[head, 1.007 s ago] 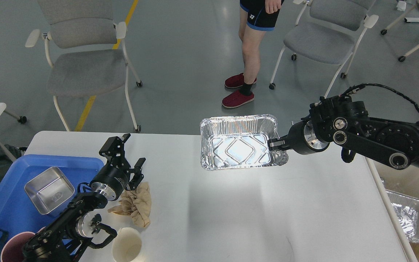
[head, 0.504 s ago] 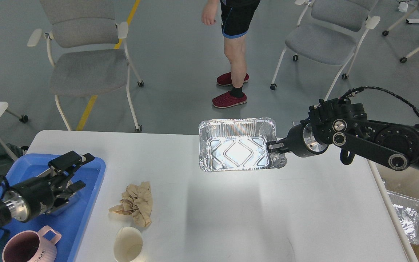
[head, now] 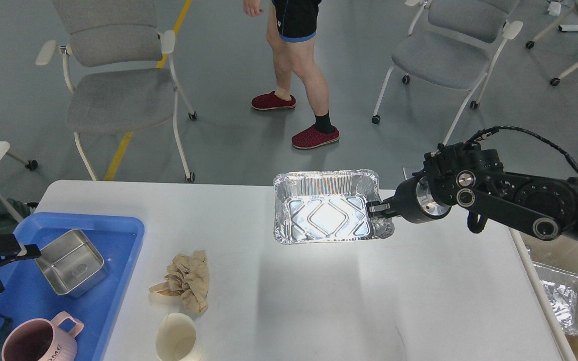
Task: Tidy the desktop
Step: 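Grasp the white paper cup with the left gripper and lift it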
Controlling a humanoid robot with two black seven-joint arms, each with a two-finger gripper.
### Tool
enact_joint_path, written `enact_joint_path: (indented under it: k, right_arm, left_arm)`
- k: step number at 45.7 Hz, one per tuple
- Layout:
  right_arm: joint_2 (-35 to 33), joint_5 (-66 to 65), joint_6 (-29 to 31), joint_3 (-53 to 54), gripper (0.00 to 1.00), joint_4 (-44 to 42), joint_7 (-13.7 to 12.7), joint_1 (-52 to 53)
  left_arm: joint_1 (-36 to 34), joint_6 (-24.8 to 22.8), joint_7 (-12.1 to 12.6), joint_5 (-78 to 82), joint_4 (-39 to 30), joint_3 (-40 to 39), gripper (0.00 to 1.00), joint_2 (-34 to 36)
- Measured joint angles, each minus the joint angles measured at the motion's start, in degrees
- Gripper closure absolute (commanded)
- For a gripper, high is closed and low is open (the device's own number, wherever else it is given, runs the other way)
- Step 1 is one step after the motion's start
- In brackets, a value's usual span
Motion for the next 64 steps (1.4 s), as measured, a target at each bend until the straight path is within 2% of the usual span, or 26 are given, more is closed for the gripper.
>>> enact_joint_path:
  k: [5, 12, 20, 25, 36, 41, 47, 56, 58, 60, 61, 62, 64]
  right_arm:
    - [0.02, -0.01, 0.0, 0.06, 1.0, 0.0, 0.01, -0.02]
    - [-0.35, -0.01, 0.0, 0.07, 1.0, 0.04, 0.01, -0.1]
    - [-0.12, 0.05, 0.0, 0.16, 1.0, 0.1, 0.03, -0.11]
    - [-0.07, 0.07, 0.0, 0.25, 1.0, 0.11, 0.03, -0.11]
    - [-0.1, 0.08, 0.0, 0.29, 1.0, 0.1, 0.03, -0.11]
    - [-0.1, 0.08, 0.0, 0.31, 1.0, 0.11, 0.03, -0.11]
    - [-0.12, 0.08, 0.0, 0.31, 1.0, 0.1, 0.02, -0.11]
    - [-0.14, 0.08, 0.0, 0.32, 1.0, 0.1, 0.02, -0.17]
    - [-0.14, 0.08, 0.0, 0.32, 1.0, 0.09, 0.01, -0.19]
    - [-0.15, 0.08, 0.0, 0.32, 1.0, 0.09, 0.01, -0.19]
    - [-0.15, 0.08, 0.0, 0.32, 1.0, 0.09, 0.01, -0.19]
    - [-0.18, 0.08, 0.0, 0.32, 1.0, 0.09, 0.01, -0.19]
    - [-0.19, 0.08, 0.0, 0.33, 1.0, 0.09, 0.01, -0.19]
  left_arm:
    - [-1.75, -3.04, 0.28, 0.47, -0.05, -0.03, 0.04, -1.69]
    - [-1.49, -4.56, 1.5, 8.69, -0.3, 1.13, 0.05, -9.7]
    - [-1.14, -4.23, 2.47, 21.71, -0.03, 4.62, 0.08, -19.77]
    - [-1.54, -3.72, 3.96, 26.88, 0.65, 5.01, 0.08, -25.55]
    - [-2.75, -3.19, 7.25, 29.17, 3.11, 5.18, 0.09, -32.71]
    - [-2.47, -3.08, 8.08, 31.3, 4.65, 5.25, 0.14, -35.97]
    - [-1.79, -1.81, 8.21, 34.88, 5.34, 5.71, 0.27, -38.78]
    - [-1.36, 0.37, 8.39, 39.32, 6.4, 7.66, 0.61, -41.96]
    - [-1.18, 0.52, 8.64, 40.03, 6.54, 7.95, 0.71, -42.35]
    - [-1.03, 0.63, 9.32, 40.54, 6.66, 8.08, 0.84, -42.55]
    - [-1.0, 0.69, 9.72, 40.65, 6.7, 8.09, 0.96, -42.58]
    - [-0.98, 0.79, 10.87, 40.71, 6.74, 8.08, 1.0, -42.6]
    - [-0.98, 0.84, 12.25, 40.67, 6.77, 8.08, 1.0, -42.57]
